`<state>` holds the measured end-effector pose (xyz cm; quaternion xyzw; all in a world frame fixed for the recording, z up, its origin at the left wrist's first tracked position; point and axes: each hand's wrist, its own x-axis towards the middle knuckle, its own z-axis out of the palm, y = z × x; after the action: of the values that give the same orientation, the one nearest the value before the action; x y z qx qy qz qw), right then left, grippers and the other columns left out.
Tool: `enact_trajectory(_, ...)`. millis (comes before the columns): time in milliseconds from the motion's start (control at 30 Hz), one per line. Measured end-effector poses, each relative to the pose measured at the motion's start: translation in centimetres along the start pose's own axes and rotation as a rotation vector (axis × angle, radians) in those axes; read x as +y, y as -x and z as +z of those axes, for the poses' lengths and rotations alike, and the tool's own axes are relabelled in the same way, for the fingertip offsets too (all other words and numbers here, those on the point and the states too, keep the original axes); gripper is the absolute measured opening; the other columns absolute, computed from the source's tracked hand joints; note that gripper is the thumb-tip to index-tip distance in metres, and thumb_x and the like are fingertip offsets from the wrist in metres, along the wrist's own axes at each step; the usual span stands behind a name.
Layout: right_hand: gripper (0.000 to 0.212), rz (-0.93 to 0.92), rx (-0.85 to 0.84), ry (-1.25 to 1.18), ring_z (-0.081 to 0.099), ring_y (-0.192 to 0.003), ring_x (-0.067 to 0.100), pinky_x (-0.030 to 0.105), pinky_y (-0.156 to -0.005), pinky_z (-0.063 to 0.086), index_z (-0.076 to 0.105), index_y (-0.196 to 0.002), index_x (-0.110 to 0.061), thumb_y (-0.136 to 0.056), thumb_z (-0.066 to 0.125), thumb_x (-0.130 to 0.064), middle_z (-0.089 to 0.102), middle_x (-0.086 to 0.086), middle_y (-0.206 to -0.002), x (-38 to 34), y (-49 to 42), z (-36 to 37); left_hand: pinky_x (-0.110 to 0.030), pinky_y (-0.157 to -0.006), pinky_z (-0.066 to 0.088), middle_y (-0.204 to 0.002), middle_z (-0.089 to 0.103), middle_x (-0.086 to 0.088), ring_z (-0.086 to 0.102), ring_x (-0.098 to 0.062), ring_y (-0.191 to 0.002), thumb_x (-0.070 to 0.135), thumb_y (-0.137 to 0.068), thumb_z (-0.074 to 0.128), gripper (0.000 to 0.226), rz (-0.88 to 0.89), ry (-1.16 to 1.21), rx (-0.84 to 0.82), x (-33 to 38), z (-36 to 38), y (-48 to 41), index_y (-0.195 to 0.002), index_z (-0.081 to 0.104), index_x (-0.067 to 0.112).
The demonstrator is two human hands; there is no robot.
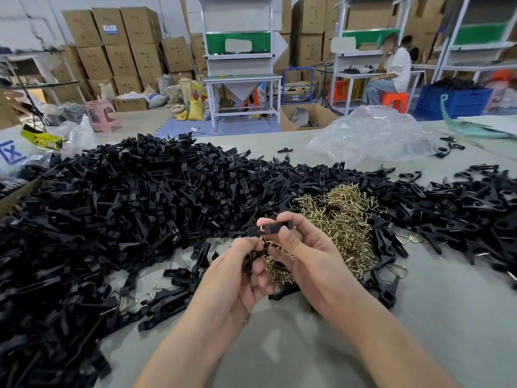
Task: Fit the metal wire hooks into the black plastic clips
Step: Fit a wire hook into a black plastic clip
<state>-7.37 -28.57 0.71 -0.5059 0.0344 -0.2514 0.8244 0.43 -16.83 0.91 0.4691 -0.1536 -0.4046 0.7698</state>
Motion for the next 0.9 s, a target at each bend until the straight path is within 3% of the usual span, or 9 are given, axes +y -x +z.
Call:
enact_trajectory(100,0.014,-0.024,-0.009,0.067,0.068,-0.109,0.013,0.032,-0.096,0.047,0.071,-0.097,-0.024,-0.086,0.065,-0.018,0.075,0.01,-0.115,-0.2,0.0,-0.1,-0.026,-0.045,0.046,-0.055,0.042,0.003,0.042,-0.013,-0.044,0.022,-0.094,0.054,0.038,-0.001,-0.049,0.028,0.2,-0.3,-0.1,-0.061,0.07,0.026)
enact_trajectory(200,0.014,-0.004,-0.028,0.026,0.069,-0.11,0.012,0.027,-0.094,0.05,0.076,-0.094,-0.032,-0.085,0.068,-0.024,0.075,0.006,-0.117,-0.4,0.0,-0.2,-0.023,-0.05,0.046,-0.059,0.047,0.003,0.045,-0.011,-0.049,0.023,-0.098,0.055,0.035,0.109,-0.134,0.002,0.4,-0.4,0.1,-0.065,0.068,0.026)
enact_trajectory(367,0.015,0.063,-0.014,-0.083,0.069,-0.111,0.013,0.033,-0.094,0.05,0.076,-0.095,-0.03,-0.08,0.074,-0.028,0.074,0.005,-0.119,0.0,0.0,-0.2,-0.025,-0.054,0.043,-0.06,0.051,0.002,0.047,-0.012,-0.051,0.026,-0.097,0.058,0.03,0.273,-0.313,0.082,0.1,-0.2,0.1,-0.067,0.064,0.026)
enact_trajectory(533,0.016,0.034,-0.041,0.0,0.069,-0.106,0.011,0.03,-0.092,0.048,0.077,-0.095,-0.034,-0.08,0.071,-0.033,0.076,0.002,-0.114,-0.6,0.1,-0.1,-0.025,-0.044,0.043,-0.054,0.035,0.004,0.038,-0.012,-0.042,0.024,-0.097,0.05,0.035,-0.089,-0.099,-0.04,0.7,-0.2,0.6,-0.066,0.066,0.02)
enact_trajectory(633,0.018,0.033,-0.07,0.056,0.069,-0.103,0.01,0.024,-0.089,0.051,0.077,-0.098,-0.034,-0.081,0.07,-0.034,0.076,0.004,-0.113,-1.0,0.3,-0.2,-0.025,-0.046,0.043,-0.055,0.032,0.007,0.036,-0.01,-0.042,0.029,-0.086,0.061,0.023,-0.245,-0.065,-0.145,1.2,-0.5,0.9,-0.064,0.065,0.023)
enact_trajectory(767,0.02,0.048,-0.124,0.094,0.07,-0.097,0.016,0.031,-0.093,0.053,0.076,-0.104,-0.029,-0.086,0.067,-0.032,0.075,0.009,-0.113,-1.2,0.4,-0.5,-0.024,-0.049,0.046,-0.055,0.037,0.007,0.04,-0.008,-0.045,0.038,-0.075,0.074,0.018,-0.257,-0.055,-0.209,1.4,-1.0,1.1,-0.07,0.069,0.022)
enact_trajectory(900,0.021,0.078,-0.133,0.088,0.07,-0.093,0.02,0.036,-0.095,0.052,0.076,-0.105,-0.025,-0.087,0.067,-0.03,0.075,0.009,-0.112,-1.1,0.4,-0.7,-0.024,-0.051,0.047,-0.056,0.04,0.008,0.043,-0.008,-0.046,0.041,-0.077,0.073,0.02,-0.276,-0.015,-0.236,1.4,-1.0,1.2,-0.073,0.07,0.021)
